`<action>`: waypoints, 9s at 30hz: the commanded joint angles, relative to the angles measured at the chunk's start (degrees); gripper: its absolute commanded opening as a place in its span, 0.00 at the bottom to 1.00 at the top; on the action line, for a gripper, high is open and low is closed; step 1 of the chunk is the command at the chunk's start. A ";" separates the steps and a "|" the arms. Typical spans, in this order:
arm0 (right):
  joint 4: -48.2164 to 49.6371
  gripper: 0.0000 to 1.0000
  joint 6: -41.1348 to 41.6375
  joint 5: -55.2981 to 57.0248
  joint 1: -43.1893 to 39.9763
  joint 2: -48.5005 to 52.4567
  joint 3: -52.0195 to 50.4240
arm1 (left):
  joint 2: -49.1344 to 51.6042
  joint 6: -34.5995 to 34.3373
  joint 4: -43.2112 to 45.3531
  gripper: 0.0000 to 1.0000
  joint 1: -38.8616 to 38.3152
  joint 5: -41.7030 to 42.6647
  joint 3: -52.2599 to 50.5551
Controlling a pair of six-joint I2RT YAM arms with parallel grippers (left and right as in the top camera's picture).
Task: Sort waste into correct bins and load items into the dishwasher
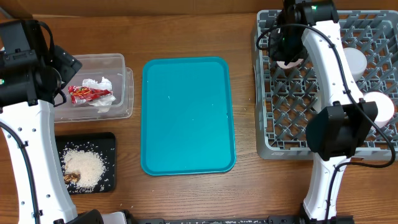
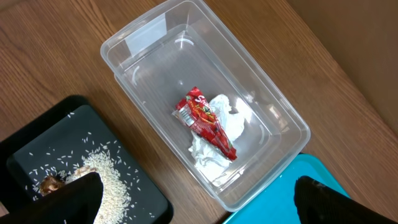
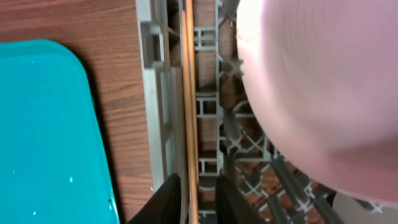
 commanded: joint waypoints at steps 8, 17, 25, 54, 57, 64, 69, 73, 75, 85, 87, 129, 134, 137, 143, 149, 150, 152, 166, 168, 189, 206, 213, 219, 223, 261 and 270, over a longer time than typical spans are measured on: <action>-7.74 0.24 4.76 -1.64 0.35 -8.15 -0.07 | 0.17 0.52 0.17 1.00 -0.04 0.20 0.46; -13.27 0.27 7.80 -3.15 0.35 -21.00 -0.70 | 0.17 0.52 0.20 1.00 -0.04 0.20 0.46; -13.25 0.29 7.76 -9.29 1.42 -33.92 -12.76 | 0.17 0.52 0.20 1.00 -0.04 0.20 0.46; -11.80 1.00 9.38 -19.80 2.19 -59.14 -56.87 | 0.17 0.52 0.20 1.00 -0.04 0.20 0.46; -10.71 1.00 11.63 -19.82 2.19 -64.78 -56.87 | 0.17 0.52 0.20 1.00 -0.04 0.20 0.46; -11.08 1.00 12.04 -19.82 2.19 -77.88 -56.85 | 0.17 0.55 0.20 1.00 -0.04 0.20 0.46; -10.99 1.00 11.61 -19.39 2.19 -82.38 -56.85 | 0.17 0.52 0.17 1.00 -0.04 0.20 0.46; -8.87 1.00 8.68 -19.02 2.19 -82.42 -56.87 | 0.17 0.55 0.17 1.00 -0.04 0.20 0.46; -6.69 1.00 7.19 -19.34 2.19 -82.42 -56.87 | 0.17 0.52 0.20 1.00 -0.04 0.20 0.46; 5.35 1.00 4.09 -19.87 3.63 -85.18 -58.49 | 0.17 0.52 0.20 1.00 -0.04 0.20 0.46; 8.09 1.00 2.99 -19.87 3.63 -87.71 -60.63 | 0.17 0.52 0.17 1.00 -0.04 0.20 0.46; 78.12 1.00 2.51 -18.69 2.99 -126.27 -122.90 | 0.17 0.55 0.20 1.00 -0.04 0.20 0.46; 81.83 1.00 2.56 -17.51 1.77 -127.73 -126.20 | 0.17 0.55 0.20 1.00 -0.04 0.20 0.46; 84.04 1.00 2.56 -14.67 1.51 -127.73 -127.34 | 0.17 0.52 0.17 1.00 -0.04 0.20 0.46; 86.27 1.00 2.51 -7.28 1.51 -127.73 -129.48 | 0.17 0.52 0.20 1.00 -0.04 0.20 0.46; 84.00 1.00 2.49 1.84 0.70 -127.73 -129.48 | 0.17 0.52 0.20 1.00 -0.04 0.20 0.46; 82.62 1.00 2.51 2.32 0.26 -127.73 -129.48 | 0.17 0.52 0.17 1.00 -0.04 0.20 0.46; 80.06 1.00 2.51 2.23 -0.33 -127.73 -129.48 | 0.17 0.52 0.20 1.00 -0.04 0.20 0.46; 78.97 1.00 1.22 1.44 -5.51 -127.73 -129.48 | 0.17 0.52 0.20 1.00 -0.04 0.20 0.46; 78.99 1.00 1.22 1.44 -5.90 -127.73 -129.48 | 0.17 0.52 0.20 1.00 -0.04 0.20 0.46; 78.97 1.00 1.22 1.44 -5.92 -127.73 -129.48 | 0.17 0.52 0.17 1.00 -0.04 0.20 0.46; 78.97 1.00 1.22 1.44 -5.92 -127.73 -129.48 | -0.50 1.20 -9.57 1.00 -0.07 1.22 0.26; 78.99 1.00 1.22 1.44 -5.92 -127.73 -129.48 | -6.12 5.44 -6.86 1.00 -0.07 0.61 -9.73; 78.99 1.00 1.22 1.44 -5.92 -127.73 -129.48 | -15.78 9.18 8.22 1.00 -0.07 2.67 -28.39; 78.99 1.00 1.22 1.42 -5.92 -127.73 -129.48 | -22.53 14.84 19.71 1.00 -0.07 9.27 -41.03; 78.99 1.00 1.22 1.44 -5.92 -127.73 -129.48 | -68.54 30.93 77.02 1.00 -11.37 17.57 -101.04; 78.99 1.00 1.22 1.44 -5.92 -127.73 -129.48 | -82.66 32.11 66.25 1.00 -11.32 16.83 -101.04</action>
